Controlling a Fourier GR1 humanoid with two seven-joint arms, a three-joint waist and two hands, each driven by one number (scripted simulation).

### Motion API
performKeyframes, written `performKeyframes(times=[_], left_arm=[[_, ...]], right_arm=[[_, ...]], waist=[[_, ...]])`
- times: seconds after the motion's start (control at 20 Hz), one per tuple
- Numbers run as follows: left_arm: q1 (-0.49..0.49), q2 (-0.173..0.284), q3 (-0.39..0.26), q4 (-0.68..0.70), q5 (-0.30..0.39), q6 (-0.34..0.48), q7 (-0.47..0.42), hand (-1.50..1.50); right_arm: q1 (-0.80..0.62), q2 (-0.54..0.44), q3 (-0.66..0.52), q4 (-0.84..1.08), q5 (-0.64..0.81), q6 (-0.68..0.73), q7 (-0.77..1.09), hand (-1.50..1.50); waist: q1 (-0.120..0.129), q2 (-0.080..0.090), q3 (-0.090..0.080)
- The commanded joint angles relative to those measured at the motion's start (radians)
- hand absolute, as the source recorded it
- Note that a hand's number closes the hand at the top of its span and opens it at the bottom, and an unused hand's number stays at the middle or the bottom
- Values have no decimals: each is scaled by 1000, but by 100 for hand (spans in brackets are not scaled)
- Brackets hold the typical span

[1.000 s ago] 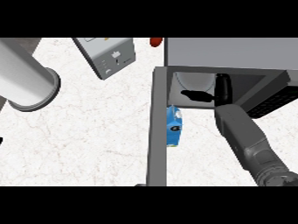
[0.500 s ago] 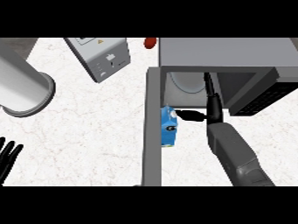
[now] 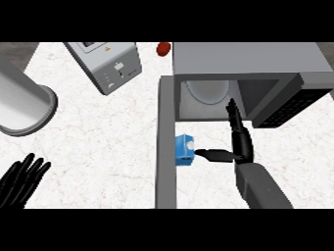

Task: Pick up the milk, place it into the microwave and close the microwave

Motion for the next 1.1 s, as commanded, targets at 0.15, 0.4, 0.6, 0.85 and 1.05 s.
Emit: performKeyframes(times=[0.15, 0.4, 0.6, 0.85, 1.05], left_arm=[[-94, -9, -85, 42, -111, 7, 14, 150], [-118, -16, -209, 66, -238, 86, -21, 150], [-203, -16, -304, 57, -266, 165, 68, 150], [-366, -16, -395, 192, -366, 302, 61, 150], [-451, -16, -508, 317, -409, 377, 9, 150]], right_arm=[[270, 7, 98, -356, -41, 38, 71, -150], [485, -37, 136, -672, -54, 96, 155, 150], [616, -110, 106, -840, -124, 162, 213, 150], [758, -137, 90, -1018, -168, 168, 255, -150], [788, -184, 25, -1054, -193, 198, 228, -150]], waist=[[-17, -1, -1], [-11, 3, -1], [-4, 6, 0], [-2, 9, 0], [-1, 10, 0]])
